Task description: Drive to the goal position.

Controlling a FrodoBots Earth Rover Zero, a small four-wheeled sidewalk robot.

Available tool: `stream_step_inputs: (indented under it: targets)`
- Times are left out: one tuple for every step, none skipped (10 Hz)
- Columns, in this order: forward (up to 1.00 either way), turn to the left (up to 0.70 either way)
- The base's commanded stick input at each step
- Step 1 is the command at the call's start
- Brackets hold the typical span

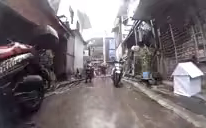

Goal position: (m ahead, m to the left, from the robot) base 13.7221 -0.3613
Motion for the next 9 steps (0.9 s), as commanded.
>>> stream_step_inputs:
  targets:
    - [0.99, 0.00]
    - [0.99, 0.00]
    - [0.99, 0.00]
    - [0.99, 0.00]
    - [0.99, 0.00]
    - [0.99, 0.09]
    - [0.99, 0.00]
    - [0.99, 0.00]
    - [0.99, 0.00]
